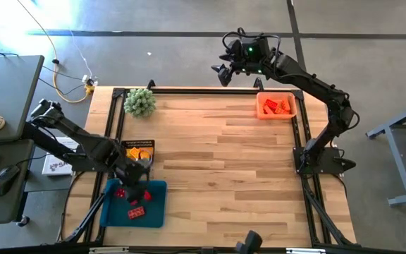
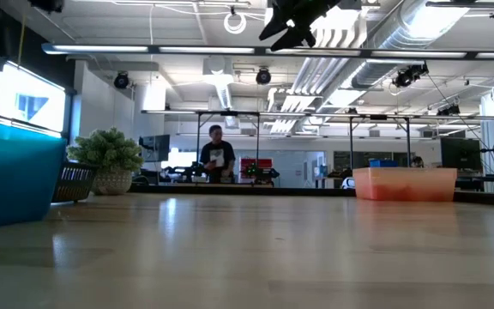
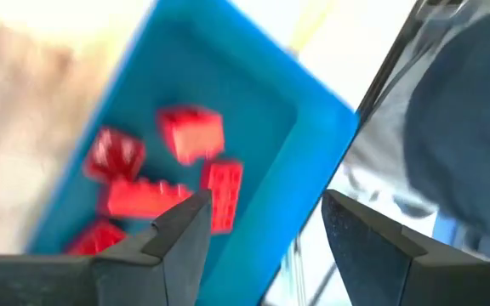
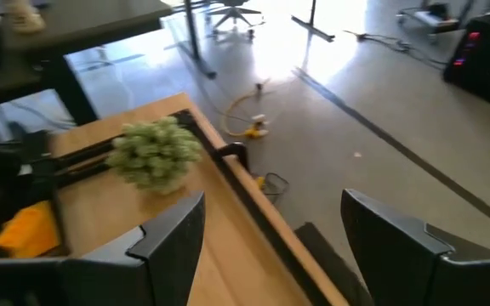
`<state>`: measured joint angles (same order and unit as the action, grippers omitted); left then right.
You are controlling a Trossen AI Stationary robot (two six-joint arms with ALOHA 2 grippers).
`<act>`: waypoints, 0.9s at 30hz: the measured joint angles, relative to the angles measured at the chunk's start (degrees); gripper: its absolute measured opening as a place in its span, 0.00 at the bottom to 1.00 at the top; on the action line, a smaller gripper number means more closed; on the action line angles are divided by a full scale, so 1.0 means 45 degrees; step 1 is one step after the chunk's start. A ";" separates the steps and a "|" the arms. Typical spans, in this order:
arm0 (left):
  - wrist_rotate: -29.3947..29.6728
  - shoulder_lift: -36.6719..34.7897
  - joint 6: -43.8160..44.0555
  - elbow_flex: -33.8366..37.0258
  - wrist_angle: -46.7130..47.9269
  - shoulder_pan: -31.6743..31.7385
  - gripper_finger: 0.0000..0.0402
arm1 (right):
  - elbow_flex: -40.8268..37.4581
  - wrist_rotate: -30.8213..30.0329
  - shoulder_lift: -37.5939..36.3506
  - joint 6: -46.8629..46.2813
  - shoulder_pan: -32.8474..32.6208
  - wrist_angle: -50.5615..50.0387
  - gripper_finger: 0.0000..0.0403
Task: Sort & place blocks by color
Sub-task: Return to Home Position
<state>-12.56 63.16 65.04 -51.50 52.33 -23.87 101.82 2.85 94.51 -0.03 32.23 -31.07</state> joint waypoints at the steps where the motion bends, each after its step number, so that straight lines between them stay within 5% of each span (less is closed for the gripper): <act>1: 0.0268 -0.0228 -0.0255 -0.0021 -0.0013 0.0181 0.52 | 0.0000 0.0223 0.0002 -0.0009 -0.0049 0.0000 0.65; 9: 0.1238 -0.2403 -0.2921 -0.0018 -0.0117 0.2638 0.52 | -0.0015 0.0969 0.0002 -0.0669 -0.0762 0.0138 0.65; 17: 0.1303 -0.4049 -0.6940 -0.0021 -0.2539 0.5112 0.52 | -0.0015 0.0948 0.0002 -0.1556 -0.1718 0.0199 0.65; 27: 0.1645 -0.5489 -1.0396 0.0026 -0.2629 0.6460 0.52 | -0.0015 0.0851 0.0002 -0.3478 -0.2669 0.0161 0.65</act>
<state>-5.16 38.46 18.26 -51.38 40.50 5.20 101.75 6.68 94.52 -15.68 20.22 -30.34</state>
